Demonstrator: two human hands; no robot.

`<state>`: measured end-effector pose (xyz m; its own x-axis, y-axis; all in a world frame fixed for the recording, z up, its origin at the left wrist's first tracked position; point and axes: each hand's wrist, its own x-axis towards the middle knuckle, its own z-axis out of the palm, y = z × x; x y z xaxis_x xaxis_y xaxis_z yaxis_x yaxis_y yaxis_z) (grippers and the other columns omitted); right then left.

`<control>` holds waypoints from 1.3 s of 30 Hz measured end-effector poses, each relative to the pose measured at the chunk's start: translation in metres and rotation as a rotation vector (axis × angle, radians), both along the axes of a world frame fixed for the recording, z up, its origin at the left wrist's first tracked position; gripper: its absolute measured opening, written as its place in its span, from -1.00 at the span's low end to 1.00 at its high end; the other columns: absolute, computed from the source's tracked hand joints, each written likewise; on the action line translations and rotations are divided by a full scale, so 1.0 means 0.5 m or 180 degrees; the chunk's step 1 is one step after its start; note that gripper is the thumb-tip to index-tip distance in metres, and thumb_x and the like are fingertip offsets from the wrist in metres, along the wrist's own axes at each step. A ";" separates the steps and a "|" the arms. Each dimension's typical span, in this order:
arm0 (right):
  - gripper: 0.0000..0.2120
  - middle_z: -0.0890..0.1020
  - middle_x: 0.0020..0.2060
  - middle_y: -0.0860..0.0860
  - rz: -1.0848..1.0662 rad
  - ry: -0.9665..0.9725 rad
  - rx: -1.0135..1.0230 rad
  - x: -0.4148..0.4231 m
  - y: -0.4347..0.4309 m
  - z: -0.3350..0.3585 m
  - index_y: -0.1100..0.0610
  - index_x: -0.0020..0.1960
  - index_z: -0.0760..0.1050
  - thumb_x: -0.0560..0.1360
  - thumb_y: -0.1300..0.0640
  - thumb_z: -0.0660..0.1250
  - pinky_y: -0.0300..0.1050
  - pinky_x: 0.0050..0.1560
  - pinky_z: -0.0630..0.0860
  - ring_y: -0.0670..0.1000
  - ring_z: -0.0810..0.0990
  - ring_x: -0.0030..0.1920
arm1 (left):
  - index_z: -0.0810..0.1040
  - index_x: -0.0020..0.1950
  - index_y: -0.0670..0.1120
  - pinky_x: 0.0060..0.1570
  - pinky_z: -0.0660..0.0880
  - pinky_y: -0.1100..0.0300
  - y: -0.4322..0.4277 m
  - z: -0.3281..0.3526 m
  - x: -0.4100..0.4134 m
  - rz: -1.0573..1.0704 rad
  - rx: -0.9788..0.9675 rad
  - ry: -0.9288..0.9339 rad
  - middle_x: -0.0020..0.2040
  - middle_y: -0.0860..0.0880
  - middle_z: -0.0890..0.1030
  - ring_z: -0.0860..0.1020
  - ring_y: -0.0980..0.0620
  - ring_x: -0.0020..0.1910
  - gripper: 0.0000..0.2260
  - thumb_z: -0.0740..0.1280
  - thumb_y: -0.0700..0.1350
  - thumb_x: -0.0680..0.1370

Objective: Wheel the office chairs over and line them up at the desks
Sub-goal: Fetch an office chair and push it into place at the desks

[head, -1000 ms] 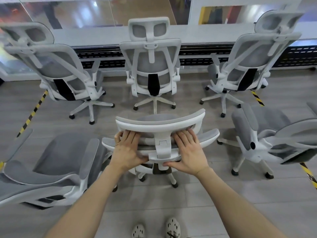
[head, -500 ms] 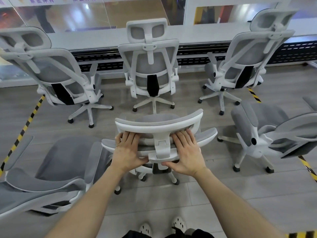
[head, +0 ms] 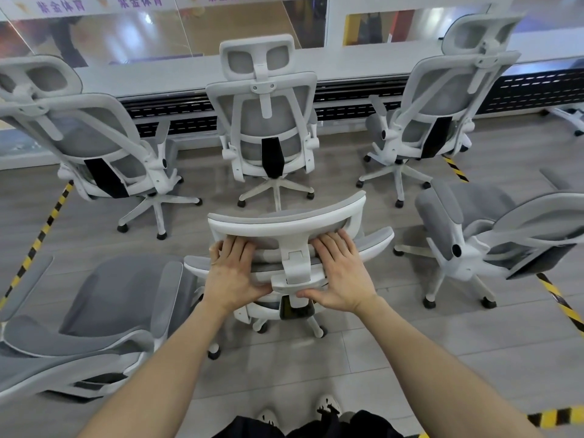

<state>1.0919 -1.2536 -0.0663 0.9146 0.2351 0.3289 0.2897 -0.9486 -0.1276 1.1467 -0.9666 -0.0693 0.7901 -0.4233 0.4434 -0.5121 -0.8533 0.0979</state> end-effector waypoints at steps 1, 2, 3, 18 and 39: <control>0.15 0.53 0.50 0.13 0.0006 0.0017 -0.0007 0.004 -0.002 0.001 0.23 0.56 0.47 0.39 -0.69 0.30 0.28 0.75 0.07 0.23 0.42 0.58 | 0.62 0.15 -0.13 0.31 0.42 -0.23 -0.002 0.001 0.003 0.0003 0.0007 -0.0012 0.18 -0.11 0.58 0.55 -0.25 0.20 -0.28 0.52 0.45 0.32; 0.15 0.52 0.50 0.13 0.0011 0.0031 -0.0015 0.007 -0.004 0.003 0.23 0.57 0.47 0.39 -0.70 0.29 0.27 0.75 0.07 0.23 0.42 0.58 | 0.61 0.14 -0.13 0.30 0.42 -0.23 -0.005 0.002 0.006 0.0016 0.0014 -0.0022 0.17 -0.11 0.59 0.55 -0.25 0.20 -0.29 0.52 0.44 0.32; 0.16 0.52 0.50 0.12 0.0014 0.0047 -0.0020 0.011 -0.006 0.004 0.22 0.57 0.46 0.38 -0.71 0.29 0.27 0.75 0.07 0.23 0.41 0.59 | 0.61 0.13 -0.13 0.29 0.42 -0.22 -0.006 0.003 0.008 0.0025 0.0017 -0.0018 0.17 -0.11 0.59 0.55 -0.25 0.19 -0.29 0.52 0.44 0.31; 0.18 0.50 0.51 0.10 -0.0013 0.0215 0.0082 0.065 0.002 0.015 0.20 0.58 0.44 0.32 -0.70 0.35 0.25 0.76 0.05 0.21 0.38 0.60 | 0.57 0.15 -0.14 0.26 0.43 -0.23 -0.001 0.025 0.061 0.0084 0.0215 0.0257 0.17 -0.14 0.56 0.54 -0.27 0.18 -0.26 0.56 0.39 0.25; 0.19 0.47 0.56 0.12 -0.0052 0.0470 -0.0143 0.067 -0.002 0.037 0.20 0.63 0.37 0.37 -0.70 0.29 0.26 0.76 0.06 0.22 0.34 0.64 | 0.53 0.37 -0.10 0.37 0.41 -0.18 -0.014 0.071 0.031 0.0240 0.0519 0.0796 0.32 -0.10 0.52 0.49 -0.22 0.35 -0.23 0.48 0.36 0.33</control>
<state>1.1252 -1.2548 -0.0479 0.9561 0.2314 0.1800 0.2555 -0.9587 -0.1249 1.1621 -0.9737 -0.0337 0.8980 -0.4090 0.1621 -0.4240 -0.9028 0.0715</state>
